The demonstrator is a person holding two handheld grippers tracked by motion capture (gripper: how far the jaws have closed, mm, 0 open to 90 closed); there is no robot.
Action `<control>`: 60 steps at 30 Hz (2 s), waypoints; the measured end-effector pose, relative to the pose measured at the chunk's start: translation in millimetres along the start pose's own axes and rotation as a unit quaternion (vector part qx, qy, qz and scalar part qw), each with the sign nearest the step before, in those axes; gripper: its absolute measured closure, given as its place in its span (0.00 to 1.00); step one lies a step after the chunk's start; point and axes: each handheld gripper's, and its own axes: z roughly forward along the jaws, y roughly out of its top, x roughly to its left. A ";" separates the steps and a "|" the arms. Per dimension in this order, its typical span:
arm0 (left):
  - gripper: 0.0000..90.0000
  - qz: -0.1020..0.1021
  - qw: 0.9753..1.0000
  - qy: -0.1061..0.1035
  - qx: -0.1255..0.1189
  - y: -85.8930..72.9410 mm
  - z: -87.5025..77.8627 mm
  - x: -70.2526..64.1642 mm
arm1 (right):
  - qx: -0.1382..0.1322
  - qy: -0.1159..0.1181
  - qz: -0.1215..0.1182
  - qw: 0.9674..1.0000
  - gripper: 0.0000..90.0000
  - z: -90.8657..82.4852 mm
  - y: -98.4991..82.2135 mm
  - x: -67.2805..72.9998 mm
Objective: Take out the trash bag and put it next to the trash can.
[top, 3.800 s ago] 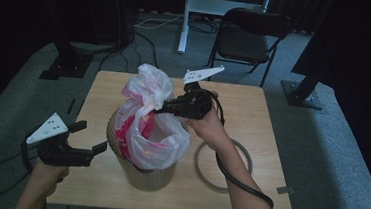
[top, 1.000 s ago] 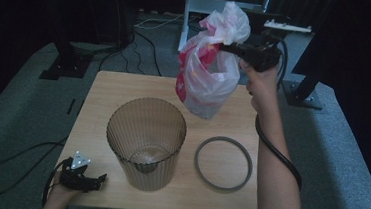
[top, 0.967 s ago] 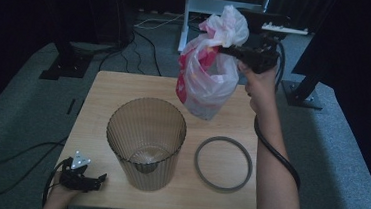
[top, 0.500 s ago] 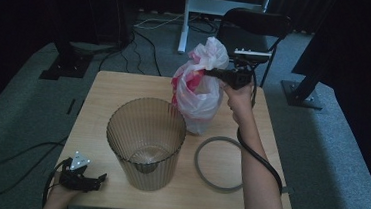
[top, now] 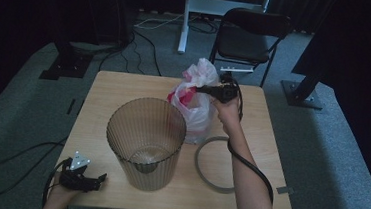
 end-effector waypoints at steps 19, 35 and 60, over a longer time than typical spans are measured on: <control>0.02 0.001 1.000 -0.001 -0.001 -0.2 -0.1 0.2 | 0.013 0.007 0.030 0.999 0.65 -7.2 -8.9 -7.7; 0.02 0.001 1.000 -0.001 0.000 -0.2 -0.1 0.1 | 0.012 0.022 0.018 1.000 0.22 -23.3 -10.8 -2.7; 0.02 0.004 1.000 -0.003 0.000 -0.3 -0.3 -0.6 | -0.013 0.032 0.015 0.999 0.20 -46.1 -26.9 5.6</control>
